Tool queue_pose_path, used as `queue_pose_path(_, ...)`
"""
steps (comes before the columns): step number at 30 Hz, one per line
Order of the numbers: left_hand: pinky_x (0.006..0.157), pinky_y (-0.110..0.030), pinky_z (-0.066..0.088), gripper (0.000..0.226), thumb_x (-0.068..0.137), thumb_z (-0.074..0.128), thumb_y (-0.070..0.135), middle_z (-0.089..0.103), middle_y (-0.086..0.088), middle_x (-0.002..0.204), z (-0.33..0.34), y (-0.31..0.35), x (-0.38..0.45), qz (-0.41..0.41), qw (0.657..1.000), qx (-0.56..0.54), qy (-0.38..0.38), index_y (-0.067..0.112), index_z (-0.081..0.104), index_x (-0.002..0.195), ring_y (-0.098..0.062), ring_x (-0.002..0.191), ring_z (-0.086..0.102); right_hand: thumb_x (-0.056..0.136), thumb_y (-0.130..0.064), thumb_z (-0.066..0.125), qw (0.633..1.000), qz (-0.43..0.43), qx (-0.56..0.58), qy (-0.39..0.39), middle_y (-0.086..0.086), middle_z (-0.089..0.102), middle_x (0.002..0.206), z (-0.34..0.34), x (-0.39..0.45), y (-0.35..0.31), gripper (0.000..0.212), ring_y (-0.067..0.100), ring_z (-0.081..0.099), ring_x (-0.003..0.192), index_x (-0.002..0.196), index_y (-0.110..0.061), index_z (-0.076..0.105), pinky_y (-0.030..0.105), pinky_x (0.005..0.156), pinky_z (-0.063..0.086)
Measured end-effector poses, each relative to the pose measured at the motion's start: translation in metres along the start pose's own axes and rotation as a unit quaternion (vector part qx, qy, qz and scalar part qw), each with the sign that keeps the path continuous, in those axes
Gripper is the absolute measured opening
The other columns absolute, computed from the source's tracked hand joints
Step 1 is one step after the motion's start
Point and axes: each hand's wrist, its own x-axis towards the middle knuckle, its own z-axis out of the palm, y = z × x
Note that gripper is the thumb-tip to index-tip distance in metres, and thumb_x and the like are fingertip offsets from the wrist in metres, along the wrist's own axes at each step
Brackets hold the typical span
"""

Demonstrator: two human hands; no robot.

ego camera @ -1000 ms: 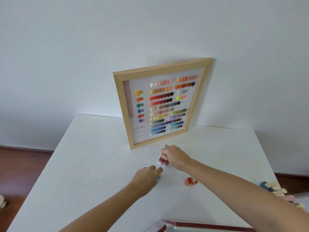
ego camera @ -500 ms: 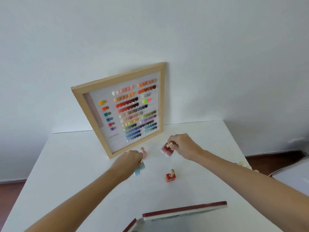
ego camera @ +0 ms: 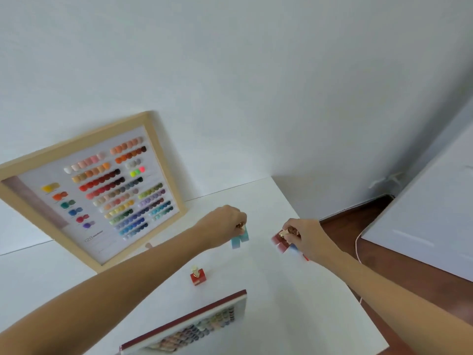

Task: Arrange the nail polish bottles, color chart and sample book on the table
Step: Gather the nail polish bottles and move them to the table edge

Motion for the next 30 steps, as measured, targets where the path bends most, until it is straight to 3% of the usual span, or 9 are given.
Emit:
queue_pose_path(2,0.08,-0.042,0.051,0.02,0.094,0.054,0.023,0.066,-0.008,0.099,0.013,0.025,0.024,0.029,0.999,-0.009,-0.018,0.007,0.064,0.101,-0.026,0.092,0.06,0.083,-0.009,0.064,1.0,0.019,-0.001,0.005,-0.008,0.062,0.069,-0.006,-0.016,0.02,0.008,0.014,0.055,0.066,0.089,-0.013,0.067,0.008,0.058,0.037)
queue_pose_path(5,0.08,-0.043,0.051,0.019,0.092,0.055,0.021,0.066,-0.011,0.1,0.033,0.055,0.053,0.05,0.997,-0.015,-0.055,0.006,0.065,0.101,-0.028,0.093,0.06,0.085,-0.012,0.065,0.999,0.048,-0.01,-0.006,0.001,0.069,0.082,-0.009,-0.035,0.047,0.009,0.016,0.06,0.072,0.093,-0.014,0.068,0.016,0.065,0.042)
queue_pose_path(10,0.075,-0.042,0.05,0.015,0.087,0.055,0.014,0.064,-0.015,0.094,0.064,0.082,0.084,0.047,0.994,-0.009,-0.1,0.003,0.064,0.092,-0.033,0.09,0.06,0.085,-0.003,0.063,0.994,0.099,0.035,-0.013,0.002,0.065,0.077,-0.005,-0.051,0.073,0.006,0.0,0.059,0.053,0.089,-0.004,0.068,0.001,0.051,0.039)
queue_pose_path(15,0.073,-0.041,0.05,0.014,0.087,0.055,0.013,0.065,-0.015,0.092,0.084,0.091,0.101,0.033,0.992,0.001,-0.126,0.003,0.064,0.091,-0.033,0.088,0.062,0.085,0.009,0.055,0.991,0.104,0.071,-0.036,-0.017,0.057,0.078,0.006,-0.054,0.083,0.012,-0.011,0.058,0.054,0.09,0.007,0.065,0.0,0.048,0.039)
queue_pose_path(17,0.077,-0.041,0.052,0.016,0.088,0.056,0.014,0.066,-0.015,0.096,0.093,0.095,0.115,0.032,0.99,0.006,-0.137,0.005,0.065,0.097,-0.032,0.091,0.063,0.086,0.007,0.055,0.993,0.097,0.058,-0.034,-0.011,0.057,0.085,0.01,-0.046,0.096,0.014,0.0,0.059,0.052,0.093,0.004,0.067,0.001,0.048,0.037)
queue_pose_path(19,0.078,-0.041,0.052,0.019,0.089,0.055,0.014,0.066,-0.016,0.099,0.095,0.095,0.114,0.038,0.989,0.021,-0.142,0.005,0.066,0.102,-0.032,0.092,0.063,0.089,-0.001,0.054,0.993,0.099,0.049,-0.035,-0.004,0.064,0.085,0.014,-0.044,0.094,0.019,0.004,0.06,0.052,0.103,-0.003,0.066,0.004,0.053,0.043)
queue_pose_path(23,0.077,-0.041,0.051,0.024,0.092,0.052,0.011,0.066,-0.017,0.103,0.105,0.098,0.117,0.059,0.986,0.043,-0.152,0.01,0.065,0.112,-0.034,0.093,0.063,0.092,-0.01,0.051,0.994,0.095,0.017,-0.058,0.012,0.068,0.099,0.022,-0.04,0.092,0.033,0.024,0.066,0.084,0.125,-0.007,0.055,0.029,0.073,0.051)
queue_pose_path(30,0.077,-0.039,0.051,0.02,0.093,0.055,0.012,0.066,-0.015,0.105,0.112,0.1,0.123,0.068,0.984,0.072,-0.147,0.009,0.068,0.107,-0.033,0.096,0.063,0.096,-0.023,0.048,0.995,0.088,-0.018,-0.048,0.013,0.065,0.11,0.027,-0.034,0.09,0.042,0.025,0.062,0.098,0.137,-0.012,0.044,0.033,0.089,0.05)
